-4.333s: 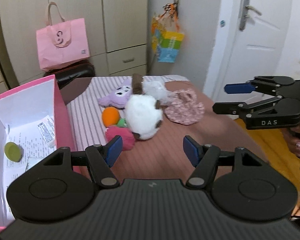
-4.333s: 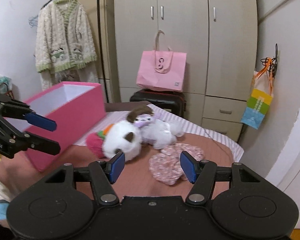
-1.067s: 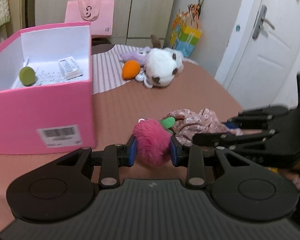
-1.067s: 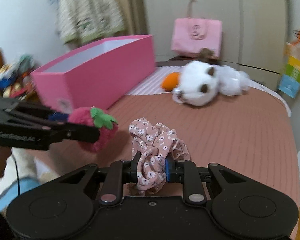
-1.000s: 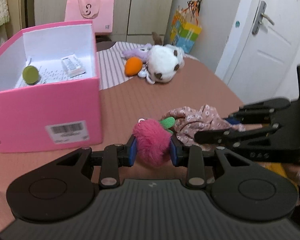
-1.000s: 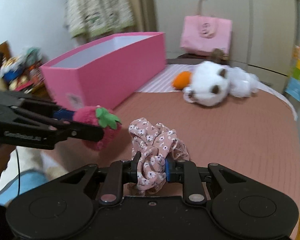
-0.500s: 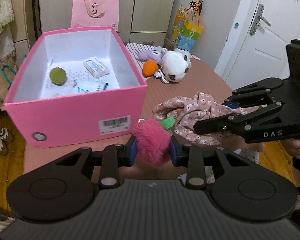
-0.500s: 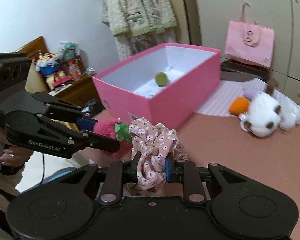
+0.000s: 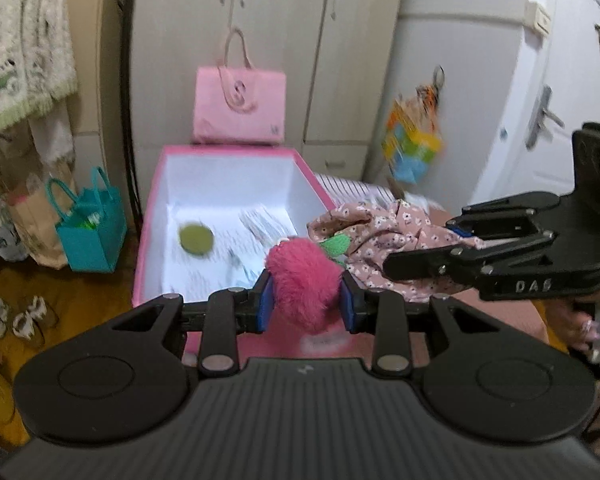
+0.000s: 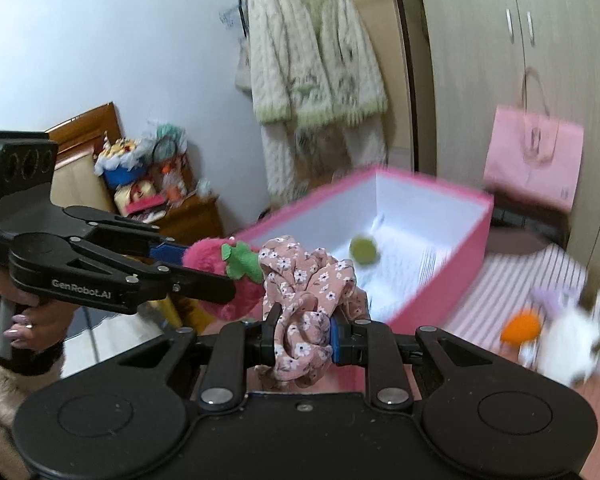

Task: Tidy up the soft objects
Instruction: 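Carry pompom and floral cloth over the pink box and open both tools, then withdraw both tools from the box toward the white panda plush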

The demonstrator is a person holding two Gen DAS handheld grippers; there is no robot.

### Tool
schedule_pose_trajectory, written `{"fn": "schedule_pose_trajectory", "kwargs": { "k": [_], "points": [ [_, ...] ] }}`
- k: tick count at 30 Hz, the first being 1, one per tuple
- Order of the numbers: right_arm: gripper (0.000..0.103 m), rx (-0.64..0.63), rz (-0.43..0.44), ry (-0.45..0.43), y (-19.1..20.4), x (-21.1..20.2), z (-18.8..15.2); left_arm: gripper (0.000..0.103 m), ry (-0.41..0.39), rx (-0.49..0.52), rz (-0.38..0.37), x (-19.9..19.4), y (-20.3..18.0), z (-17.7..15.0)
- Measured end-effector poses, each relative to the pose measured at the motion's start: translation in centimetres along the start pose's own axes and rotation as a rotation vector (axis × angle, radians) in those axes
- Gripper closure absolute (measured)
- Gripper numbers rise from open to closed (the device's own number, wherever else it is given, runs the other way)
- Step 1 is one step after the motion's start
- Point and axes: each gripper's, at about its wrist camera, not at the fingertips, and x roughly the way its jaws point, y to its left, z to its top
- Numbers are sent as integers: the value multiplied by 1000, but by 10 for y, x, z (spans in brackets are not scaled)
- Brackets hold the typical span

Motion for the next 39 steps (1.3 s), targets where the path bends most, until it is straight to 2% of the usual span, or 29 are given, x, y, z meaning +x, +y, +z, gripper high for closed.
{"fn": "schedule_pose_trajectory", "kwargs": {
  "k": [4,8,12,17,20,24,27,28,31,35,39],
  "points": [
    [78,-36,-27,-47,-3,20,18,71,-29,-19,22,14,13,14],
    [78,-36,-46,-51,-15,46,32,70,-68,-7,81,38,25,23],
    [78,-5,-70,-73,-35,72,43,70,-12,-1,7,65,31,47],
    [78,-12,-79,-16,-53,95,52,70,8,48,81,94,36,60],
    [78,-5,-95,38,-68,112,53,70,73,10,79,114,50,60],
    [77,-14,-112,112,-80,135,54,70,138,31,168,134,58,54],
    [72,-22,-110,153,-83,150,57,68,172,6,169,143,66,54],
    [72,-25,-114,157,-84,153,58,63,169,-2,174,143,67,54],
    [57,-18,-148,160,-85,160,57,51,132,17,214,141,67,54],
    [50,29,-135,147,-90,157,56,41,74,44,254,125,60,49],
    [50,67,-126,124,-90,137,54,37,78,24,167,99,52,45]
  ]
}}
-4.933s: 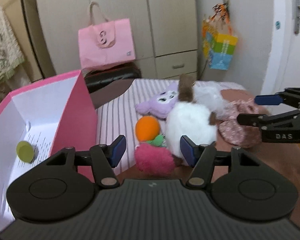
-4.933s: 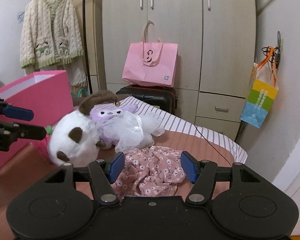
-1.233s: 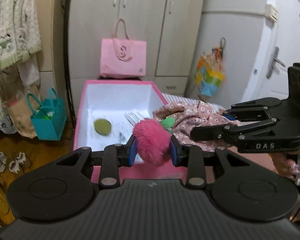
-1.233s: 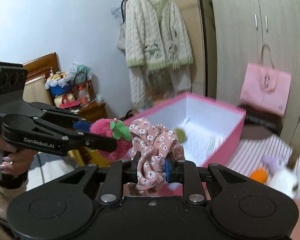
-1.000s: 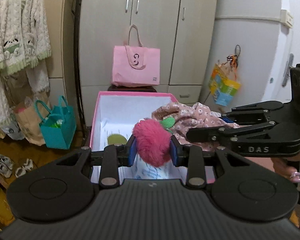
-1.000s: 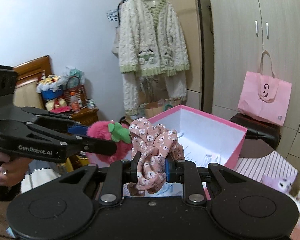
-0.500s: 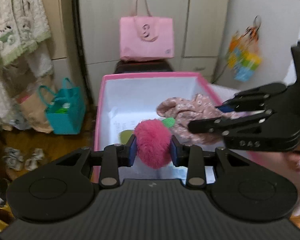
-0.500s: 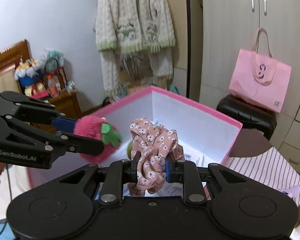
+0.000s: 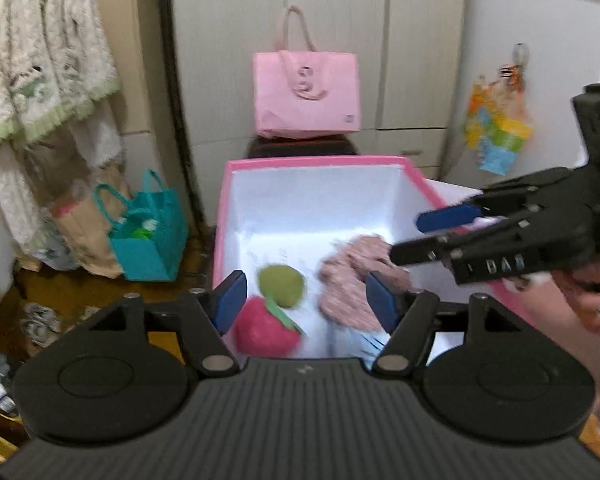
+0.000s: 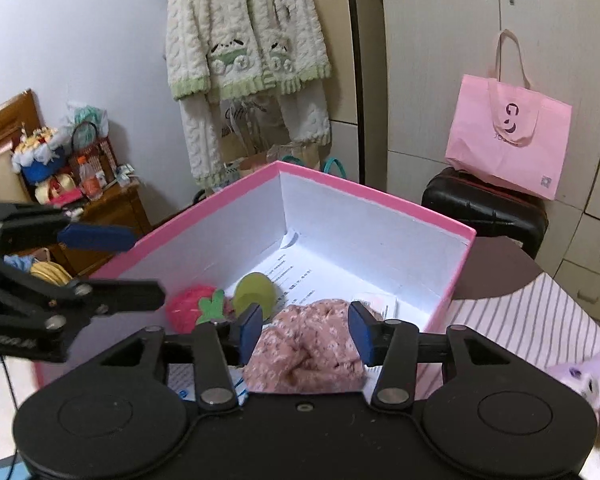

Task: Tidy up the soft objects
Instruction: 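Withdraw both tools from the box toward the white panda plush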

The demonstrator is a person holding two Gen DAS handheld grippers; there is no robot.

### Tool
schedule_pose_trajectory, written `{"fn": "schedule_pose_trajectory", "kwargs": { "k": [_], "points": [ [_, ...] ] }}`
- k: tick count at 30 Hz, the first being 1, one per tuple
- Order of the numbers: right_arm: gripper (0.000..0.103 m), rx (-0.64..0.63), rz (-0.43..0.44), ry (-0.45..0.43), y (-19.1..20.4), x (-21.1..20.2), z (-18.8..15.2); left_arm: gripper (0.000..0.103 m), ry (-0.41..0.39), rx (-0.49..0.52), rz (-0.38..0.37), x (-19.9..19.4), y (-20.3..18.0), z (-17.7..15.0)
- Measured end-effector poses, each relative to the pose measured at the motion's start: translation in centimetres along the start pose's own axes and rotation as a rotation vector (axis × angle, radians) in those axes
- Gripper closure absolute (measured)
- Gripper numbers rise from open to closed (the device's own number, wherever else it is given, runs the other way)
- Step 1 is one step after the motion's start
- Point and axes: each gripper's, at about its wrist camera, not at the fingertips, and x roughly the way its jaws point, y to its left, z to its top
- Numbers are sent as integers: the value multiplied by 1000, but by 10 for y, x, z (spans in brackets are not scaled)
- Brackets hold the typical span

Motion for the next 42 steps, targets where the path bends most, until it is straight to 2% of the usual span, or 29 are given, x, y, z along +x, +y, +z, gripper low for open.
{"fn": "schedule_pose_trajectory", "kwargs": {
  "k": [3,7,10,15,18,24,29,36,42],
  "points": [
    [50,11,23,-15,1,-22,-4,36,7,19,-60,-22,-9,-4],
    [50,44,53,-28,1,-59,-18,34,-34,53,-71,-52,-26,-10],
    [49,53,77,-34,2,-85,-32,32,-38,67,-110,-72,-37,-12],
    [42,59,59,-46,3,-130,-53,28,-25,111,-186,-93,-59,-16],
    [39,62,32,-49,2,-152,-66,28,-12,148,-205,-99,-76,-22],
    [38,76,-36,-48,-7,-188,-101,27,55,181,-290,-98,-106,-33],
    [37,93,-59,-39,-16,-203,-127,28,94,201,-341,-91,-129,-38],
    [35,79,-80,-44,-31,-212,-155,28,119,211,-394,-73,-161,-40],
    [30,49,-106,-62,-42,-202,-170,28,138,223,-417,-48,-192,-41]
  ]
}}
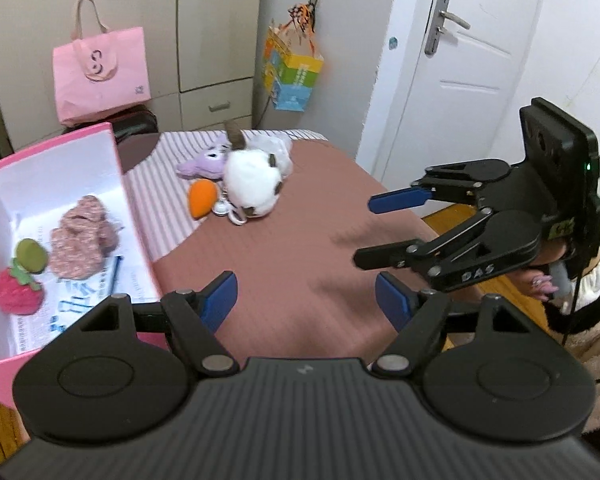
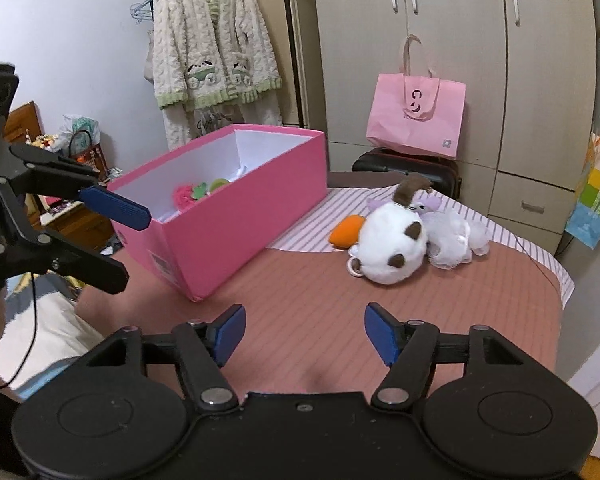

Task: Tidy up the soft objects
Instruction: 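Withdraw both tools from the box toward the white panda plush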

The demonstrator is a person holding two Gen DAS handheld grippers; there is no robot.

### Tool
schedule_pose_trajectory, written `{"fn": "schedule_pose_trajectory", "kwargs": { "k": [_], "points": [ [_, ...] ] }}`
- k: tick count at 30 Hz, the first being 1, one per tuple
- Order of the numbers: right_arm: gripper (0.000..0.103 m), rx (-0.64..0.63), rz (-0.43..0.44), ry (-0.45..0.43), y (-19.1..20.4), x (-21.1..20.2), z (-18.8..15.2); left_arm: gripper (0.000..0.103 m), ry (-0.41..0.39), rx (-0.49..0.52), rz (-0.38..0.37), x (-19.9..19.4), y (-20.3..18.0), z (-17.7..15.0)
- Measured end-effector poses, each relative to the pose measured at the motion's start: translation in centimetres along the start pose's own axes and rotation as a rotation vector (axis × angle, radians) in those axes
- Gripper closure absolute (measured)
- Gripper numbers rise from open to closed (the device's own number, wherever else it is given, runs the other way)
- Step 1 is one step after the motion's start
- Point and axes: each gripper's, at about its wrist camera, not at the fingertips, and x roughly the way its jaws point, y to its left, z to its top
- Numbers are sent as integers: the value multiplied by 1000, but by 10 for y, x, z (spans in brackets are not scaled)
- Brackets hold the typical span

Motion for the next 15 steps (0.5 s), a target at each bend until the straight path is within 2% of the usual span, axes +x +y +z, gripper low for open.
{"fn": "schedule_pose_trajectory", "kwargs": {
  "k": [7,12,15],
  "points": [
    [24,-61,-42,-26,-11,25,-15,28,2,11,45,40,-6,12],
    [25,-106,-58,-2,-20,48,-14,26,-52,-29,81,51,3,25],
    [25,-102,-31,-6,-25,58,-12,25,-86,-54,107,57,9,29]
  ]
}}
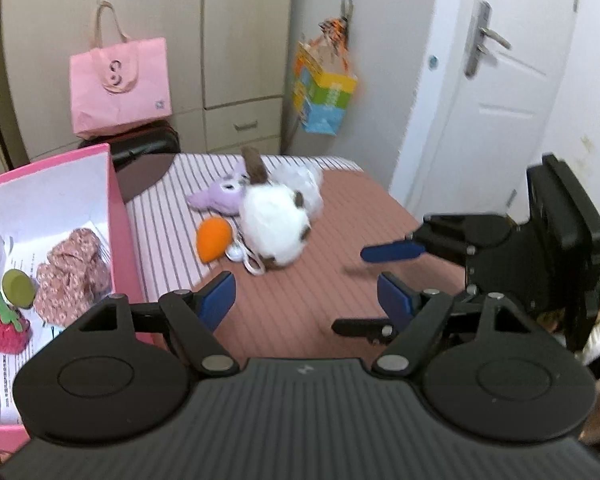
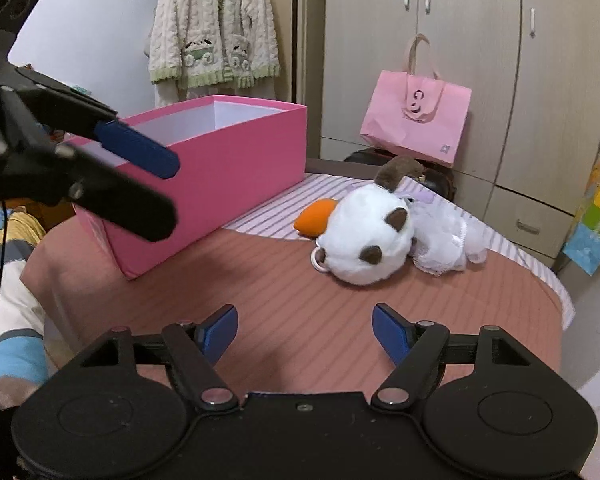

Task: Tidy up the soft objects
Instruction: 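Withdraw both tools from the box toward the white panda plush, then close the left tool around the white panda plush's body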

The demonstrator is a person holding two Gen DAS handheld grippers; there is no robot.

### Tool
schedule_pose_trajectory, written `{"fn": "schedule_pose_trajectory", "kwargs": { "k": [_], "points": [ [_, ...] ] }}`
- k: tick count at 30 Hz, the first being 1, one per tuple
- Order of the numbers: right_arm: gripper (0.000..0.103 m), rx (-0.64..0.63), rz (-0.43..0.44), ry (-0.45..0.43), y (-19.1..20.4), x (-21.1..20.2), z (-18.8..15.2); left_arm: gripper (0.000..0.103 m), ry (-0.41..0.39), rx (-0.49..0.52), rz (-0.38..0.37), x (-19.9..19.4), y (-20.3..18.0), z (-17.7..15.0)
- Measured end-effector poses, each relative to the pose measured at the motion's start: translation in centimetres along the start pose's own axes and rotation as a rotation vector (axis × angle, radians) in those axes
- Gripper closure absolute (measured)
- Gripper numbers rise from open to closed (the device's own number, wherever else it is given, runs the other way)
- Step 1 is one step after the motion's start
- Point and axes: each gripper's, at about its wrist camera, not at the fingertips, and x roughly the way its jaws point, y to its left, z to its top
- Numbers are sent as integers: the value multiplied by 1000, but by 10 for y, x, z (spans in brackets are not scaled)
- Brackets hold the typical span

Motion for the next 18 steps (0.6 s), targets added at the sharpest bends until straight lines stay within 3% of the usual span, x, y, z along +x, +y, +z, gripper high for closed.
{"fn": "schedule_pose_trajectory", "kwargs": {
  "k": [5,8,18],
  "points": [
    [22,27,25,-39,-8,20,5,24,-19,-42,19,22,5,3],
    [22,42,16,-55,-12,33,6,25,19,-56,36,42,4,5],
    [22,144,-1,-4,-39,70,9,26,-13,-175,52,90,14,11]
  ]
}}
